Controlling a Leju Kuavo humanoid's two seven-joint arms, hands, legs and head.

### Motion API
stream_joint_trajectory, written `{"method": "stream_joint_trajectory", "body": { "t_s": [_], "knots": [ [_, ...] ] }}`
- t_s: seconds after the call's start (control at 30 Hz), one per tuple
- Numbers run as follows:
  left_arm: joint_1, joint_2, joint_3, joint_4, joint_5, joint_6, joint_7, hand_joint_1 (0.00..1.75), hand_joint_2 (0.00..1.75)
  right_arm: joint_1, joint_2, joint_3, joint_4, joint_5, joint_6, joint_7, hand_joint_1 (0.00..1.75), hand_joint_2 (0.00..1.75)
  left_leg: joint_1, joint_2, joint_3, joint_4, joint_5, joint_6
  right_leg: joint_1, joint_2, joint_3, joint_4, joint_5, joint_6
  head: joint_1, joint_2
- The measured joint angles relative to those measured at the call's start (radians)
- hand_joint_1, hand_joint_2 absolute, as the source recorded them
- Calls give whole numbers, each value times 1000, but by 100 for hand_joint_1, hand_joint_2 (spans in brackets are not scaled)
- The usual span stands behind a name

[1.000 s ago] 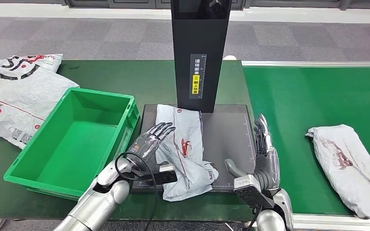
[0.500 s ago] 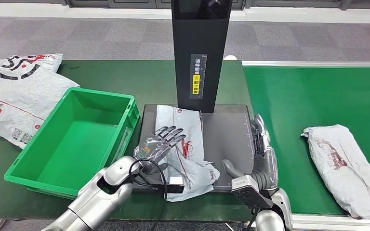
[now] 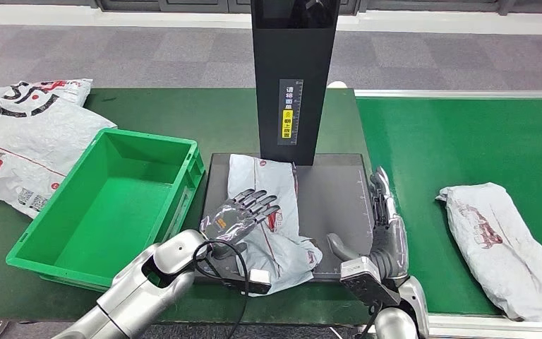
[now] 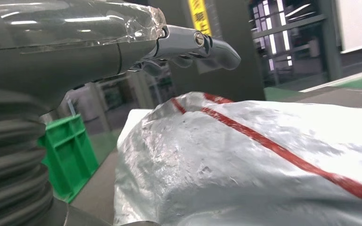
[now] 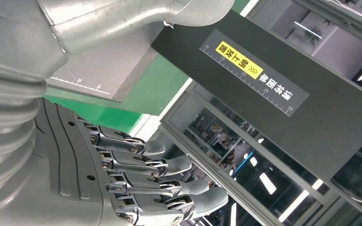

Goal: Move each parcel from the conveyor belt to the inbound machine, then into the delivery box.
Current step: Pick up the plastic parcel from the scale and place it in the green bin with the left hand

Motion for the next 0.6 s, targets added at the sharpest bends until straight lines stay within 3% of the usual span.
{"method": "stream_joint_trajectory", "body": {
  "t_s": [0.37, 0.6],
  "knots": [
    [-23, 13, -16, -12, -8, -18, -3, 0, 175, 3, 0, 0, 0, -5, -6, -6, 0, 175, 0, 0, 0, 0, 0, 0, 0, 0, 0, 0, 0, 0, 0, 0],
    [-174, 93, -109, -42, 26, -98, -49, 0, 175, 9, 1, -2, -3, -6, -6, -10, 0, 175, 0, 0, 0, 0, 0, 0, 0, 0, 0, 0, 0, 0, 0, 0]
  ]
}}
